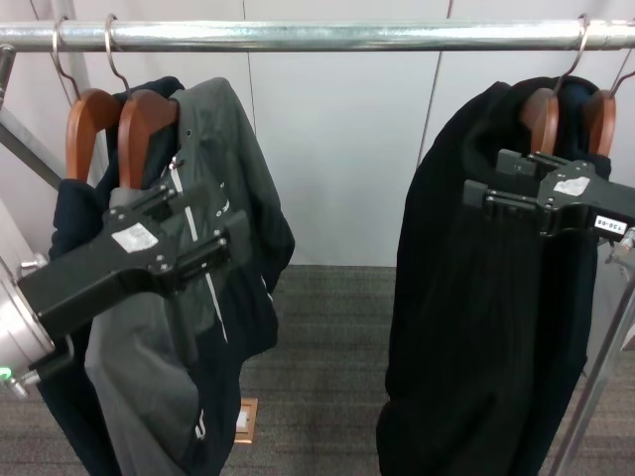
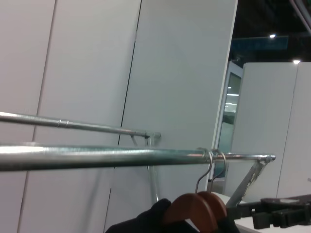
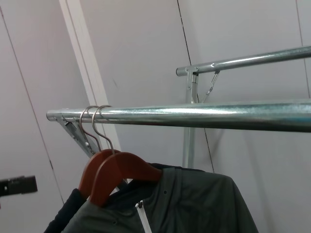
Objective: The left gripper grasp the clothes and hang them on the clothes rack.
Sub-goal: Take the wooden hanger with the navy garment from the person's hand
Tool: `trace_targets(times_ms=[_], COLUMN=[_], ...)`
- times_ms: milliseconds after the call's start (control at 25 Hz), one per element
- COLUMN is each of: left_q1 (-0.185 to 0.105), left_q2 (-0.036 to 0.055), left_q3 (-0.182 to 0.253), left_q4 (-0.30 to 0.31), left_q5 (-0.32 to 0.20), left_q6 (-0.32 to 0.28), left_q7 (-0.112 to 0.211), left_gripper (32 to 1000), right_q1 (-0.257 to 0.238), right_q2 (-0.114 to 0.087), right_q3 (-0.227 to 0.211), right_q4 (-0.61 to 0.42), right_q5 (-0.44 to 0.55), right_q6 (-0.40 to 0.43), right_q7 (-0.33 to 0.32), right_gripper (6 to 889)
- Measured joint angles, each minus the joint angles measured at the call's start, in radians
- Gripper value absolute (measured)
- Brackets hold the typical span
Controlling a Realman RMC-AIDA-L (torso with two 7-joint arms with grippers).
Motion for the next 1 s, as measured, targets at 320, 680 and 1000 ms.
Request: trace_targets(times_ms=[320, 680, 1000], left_q1=[0.010, 0.019, 0.021], left_q2=[-0.0006, -0.0005, 0.0012], left_q3=[-0.002, -0.001, -0.008], left_q4=[-0.021, -0.023, -0.026], left_q5=[-0.025, -0.048, -0.066], left_q6=[0.016, 0.038, 0.060], left_q7=[0.026, 0.052, 0.058], left_gripper=[724, 708, 695], right_q1=[-0.002, -0.012, -0.010], right_q2=[0.004, 0.005, 0.005], right_q3=[-0.001, -0.001, 0.000], right_q4=[0.000, 0.000, -0.002], right_q5=[0.000, -0.003, 0.000], right_q6=[-0.002, 0.005, 0.001], right_q7=[-0.004, -0.017, -0.015], right_gripper=[817, 817, 818])
